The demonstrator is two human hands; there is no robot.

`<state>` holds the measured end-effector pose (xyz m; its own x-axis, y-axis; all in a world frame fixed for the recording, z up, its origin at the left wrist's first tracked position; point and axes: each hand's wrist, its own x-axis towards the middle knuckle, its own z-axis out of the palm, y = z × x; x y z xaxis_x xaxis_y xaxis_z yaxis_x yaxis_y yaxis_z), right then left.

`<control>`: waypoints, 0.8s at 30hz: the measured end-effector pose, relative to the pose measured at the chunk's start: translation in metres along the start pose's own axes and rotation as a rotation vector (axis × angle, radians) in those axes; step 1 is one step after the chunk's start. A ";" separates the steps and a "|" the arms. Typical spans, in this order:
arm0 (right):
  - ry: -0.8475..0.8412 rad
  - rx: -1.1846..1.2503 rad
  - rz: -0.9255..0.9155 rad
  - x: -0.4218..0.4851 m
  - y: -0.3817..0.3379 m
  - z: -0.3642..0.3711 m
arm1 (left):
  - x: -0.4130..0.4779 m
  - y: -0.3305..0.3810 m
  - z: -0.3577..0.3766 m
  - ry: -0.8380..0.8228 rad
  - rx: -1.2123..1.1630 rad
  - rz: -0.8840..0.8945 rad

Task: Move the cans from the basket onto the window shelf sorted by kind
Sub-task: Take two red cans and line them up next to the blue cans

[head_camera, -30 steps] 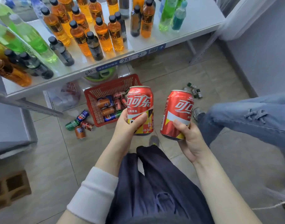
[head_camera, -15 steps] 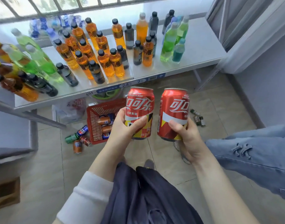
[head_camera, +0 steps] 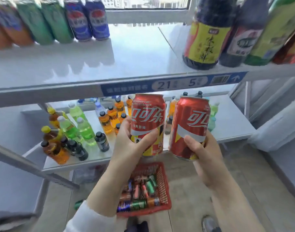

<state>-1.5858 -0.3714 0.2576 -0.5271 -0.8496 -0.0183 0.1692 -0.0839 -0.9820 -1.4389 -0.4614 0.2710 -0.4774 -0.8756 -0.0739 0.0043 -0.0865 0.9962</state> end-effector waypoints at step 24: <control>-0.178 -0.302 -0.258 0.268 -0.079 0.091 | 0.251 0.094 -0.071 0.034 0.318 0.301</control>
<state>-1.6651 -0.6399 0.3470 -0.3641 -0.8993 0.2422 -0.2144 -0.1721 -0.9615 -1.4958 -0.7235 0.3431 -0.4673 -0.8548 0.2259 -0.1344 0.3212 0.9374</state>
